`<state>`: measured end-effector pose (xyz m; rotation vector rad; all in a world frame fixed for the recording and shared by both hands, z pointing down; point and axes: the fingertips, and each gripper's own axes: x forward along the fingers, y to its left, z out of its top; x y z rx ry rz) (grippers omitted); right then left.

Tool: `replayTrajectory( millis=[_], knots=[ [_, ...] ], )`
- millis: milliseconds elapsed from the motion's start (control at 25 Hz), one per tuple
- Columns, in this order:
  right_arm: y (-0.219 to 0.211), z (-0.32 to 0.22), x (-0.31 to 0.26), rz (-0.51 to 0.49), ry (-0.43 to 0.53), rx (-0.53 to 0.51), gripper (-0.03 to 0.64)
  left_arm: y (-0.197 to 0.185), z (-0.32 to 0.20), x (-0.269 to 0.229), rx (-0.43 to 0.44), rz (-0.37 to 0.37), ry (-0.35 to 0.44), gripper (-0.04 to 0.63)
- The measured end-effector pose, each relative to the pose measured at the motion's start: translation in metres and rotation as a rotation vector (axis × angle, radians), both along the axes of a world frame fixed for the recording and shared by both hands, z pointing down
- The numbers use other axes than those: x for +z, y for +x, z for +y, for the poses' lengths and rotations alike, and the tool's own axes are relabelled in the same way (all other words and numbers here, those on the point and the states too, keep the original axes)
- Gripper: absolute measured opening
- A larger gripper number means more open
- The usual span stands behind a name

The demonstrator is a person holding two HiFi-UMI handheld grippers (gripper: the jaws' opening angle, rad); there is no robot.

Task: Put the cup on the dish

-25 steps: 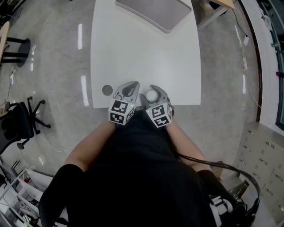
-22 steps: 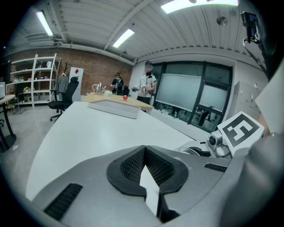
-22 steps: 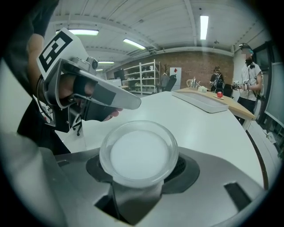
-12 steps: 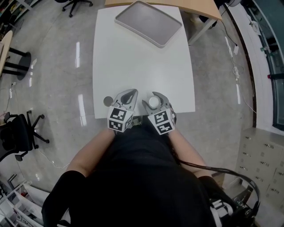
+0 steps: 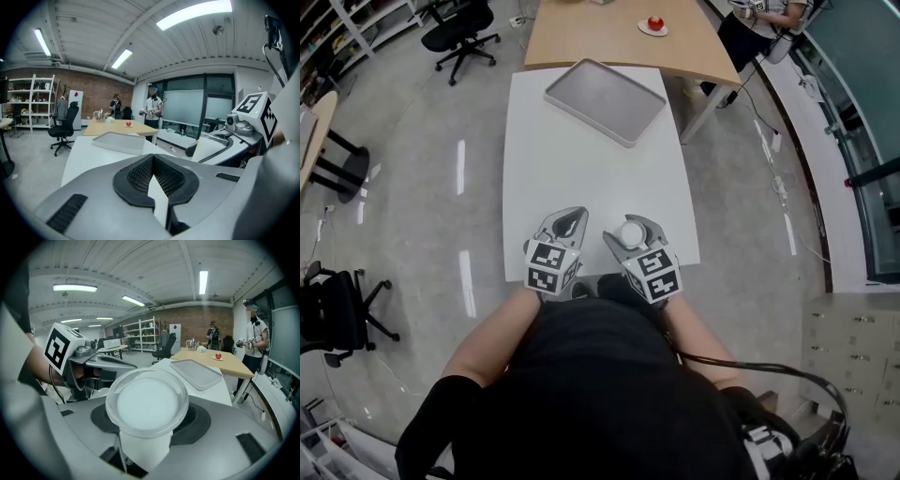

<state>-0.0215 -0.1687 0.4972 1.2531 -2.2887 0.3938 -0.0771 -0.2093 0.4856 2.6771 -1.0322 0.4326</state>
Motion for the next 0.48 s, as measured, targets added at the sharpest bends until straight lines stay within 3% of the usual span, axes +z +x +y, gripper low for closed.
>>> replayTrajectory(
  millis=[160, 480],
  knots=[
    [-0.006, -0.008, -0.034, -0.003, 0.027, 0.001, 0.252, -0.008, -0.013, -0.046, -0.001, 0.034, 0.04, 0.008],
    [-0.021, -0.012, -0.099, -0.044, 0.084, -0.012, 0.252, -0.013, -0.015, -0.115, 0.007, 0.075, 0.043, 0.008]
  ],
)
